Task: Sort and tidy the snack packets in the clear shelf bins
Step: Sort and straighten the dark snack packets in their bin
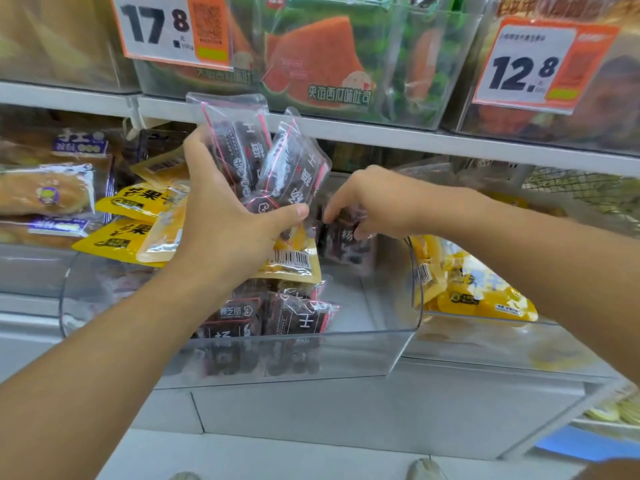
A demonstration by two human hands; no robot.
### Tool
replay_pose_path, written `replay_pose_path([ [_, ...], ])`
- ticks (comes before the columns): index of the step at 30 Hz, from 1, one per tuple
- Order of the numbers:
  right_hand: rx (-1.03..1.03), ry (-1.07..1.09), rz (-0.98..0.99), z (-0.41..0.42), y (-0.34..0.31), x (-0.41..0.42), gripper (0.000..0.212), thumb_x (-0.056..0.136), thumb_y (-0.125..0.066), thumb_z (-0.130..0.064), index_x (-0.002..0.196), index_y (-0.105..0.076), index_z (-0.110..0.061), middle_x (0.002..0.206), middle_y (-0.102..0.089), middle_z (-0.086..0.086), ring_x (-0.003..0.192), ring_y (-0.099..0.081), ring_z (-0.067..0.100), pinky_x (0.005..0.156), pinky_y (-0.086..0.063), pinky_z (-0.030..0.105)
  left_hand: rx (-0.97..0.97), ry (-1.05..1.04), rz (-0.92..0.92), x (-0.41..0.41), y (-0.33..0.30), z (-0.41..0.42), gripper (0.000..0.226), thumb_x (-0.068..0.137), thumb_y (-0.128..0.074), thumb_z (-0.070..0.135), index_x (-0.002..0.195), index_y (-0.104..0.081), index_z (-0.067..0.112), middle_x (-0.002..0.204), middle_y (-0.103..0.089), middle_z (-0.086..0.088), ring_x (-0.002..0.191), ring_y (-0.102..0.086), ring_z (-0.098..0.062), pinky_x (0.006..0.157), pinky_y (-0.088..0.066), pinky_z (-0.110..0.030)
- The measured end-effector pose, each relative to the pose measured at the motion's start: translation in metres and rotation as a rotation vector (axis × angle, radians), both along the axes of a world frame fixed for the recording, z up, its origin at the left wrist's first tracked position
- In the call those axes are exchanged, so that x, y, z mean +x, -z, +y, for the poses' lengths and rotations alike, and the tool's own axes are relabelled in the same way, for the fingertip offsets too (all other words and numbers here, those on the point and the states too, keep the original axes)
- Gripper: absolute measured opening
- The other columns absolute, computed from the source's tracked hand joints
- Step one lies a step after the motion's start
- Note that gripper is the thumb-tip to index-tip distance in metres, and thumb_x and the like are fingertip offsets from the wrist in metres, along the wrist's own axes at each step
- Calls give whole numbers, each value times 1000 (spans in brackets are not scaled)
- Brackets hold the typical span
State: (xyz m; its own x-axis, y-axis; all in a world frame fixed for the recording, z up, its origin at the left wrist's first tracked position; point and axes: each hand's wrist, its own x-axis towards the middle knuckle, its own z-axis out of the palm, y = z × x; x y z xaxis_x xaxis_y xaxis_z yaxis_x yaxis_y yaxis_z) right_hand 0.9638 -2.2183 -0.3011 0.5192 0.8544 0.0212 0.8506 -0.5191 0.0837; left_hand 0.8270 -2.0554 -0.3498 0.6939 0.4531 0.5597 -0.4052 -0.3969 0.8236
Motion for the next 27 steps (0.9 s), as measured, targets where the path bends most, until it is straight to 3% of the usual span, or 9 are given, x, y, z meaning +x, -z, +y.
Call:
replay_pose_path([
  [2, -28, 22, 0, 12, 15, 16, 87, 75, -77, 3, 146, -44, -34, 106, -61, -11, 95, -59, 14, 76, -52, 33, 11, -9, -12, 0, 0, 0, 91, 71, -89, 2, 131, -25, 29, 119, -47, 19, 101, -53, 21, 75, -46, -1],
  [3, -44, 42, -9, 17, 22, 23, 89, 75, -76, 3, 148, -39, -33, 108, -61, -8, 94, -59, 17, 76, -53, 36, 17, -8, -13, 1, 0, 1, 91, 70, -89, 2, 130, -25, 29, 119, -47, 19, 100, -53, 22, 74, -46, -1],
  [5, -81, 85, -64, 26, 33, 38, 73, 76, -73, 1, 139, -49, -25, 112, -63, -3, 96, -61, 22, 78, -55, 36, 30, -6, -9, 1, 2, 2, 90, 70, -88, 1, 127, -25, 29, 120, -46, 17, 99, -52, 23, 74, -45, 0],
  [7, -119, 162, -111, 31, 35, 47, 45, 76, -73, -2, 117, -63, -16, 109, -66, 7, 94, -64, 29, 77, -57, 36, 45, -9, -4, 1, 3, 3, 90, 70, -88, 1, 128, -25, 29, 120, -46, 18, 100, -51, 23, 74, -44, 1],
  [10, -221, 250, -45, 37, 31, 45, 22, 78, -74, -17, 98, -65, -12, 98, -67, 9, 80, -63, 27, 63, -54, 31, 56, -1, -1, 1, 4, 4, 93, 70, -89, 2, 133, -26, 26, 120, -46, 19, 101, -50, 23, 75, -43, 1],
  [14, -306, 231, -28, 40, 39, 38, 46, 79, -77, -51, 104, -67, -14, 89, -65, 1, 79, -61, 23, 63, -46, 29, 78, 23, 0, 0, 3, 2, 94, 70, -88, 0, 136, -25, 21, 117, -44, 21, 99, -50, 25, 75, -43, 1],
  [18, -220, 203, -188, 41, 42, 49, 54, 77, -80, -48, 116, -67, -15, 109, -67, 8, 91, -64, 30, 76, -56, 36, 82, 52, 4, -3, 3, -3, 98, 70, -87, -3, 143, -24, 16, 116, -45, 20, 97, -51, 26, 73, -44, 1],
  [21, -198, 154, -141, 40, 41, 52, 64, 73, -84, -47, 126, -62, -18, 124, -62, 7, 104, -61, 32, 88, -55, 43, 90, 60, 17, -4, 2, -8, 100, 70, -88, -2, 144, -23, 17, 116, -44, 22, 97, -48, 29, 72, -42, 3],
  [27, -4, 289, -111, 18, 17, 34, 61, 73, -87, -32, 122, -59, -10, 115, -64, 6, 94, -58, 24, 84, -52, 34, 43, 85, 50, -3, 0, -7, 104, 66, -91, 2, 143, -26, 23, 119, -48, 22, 105, -55, 15, 80, -53, -11],
])
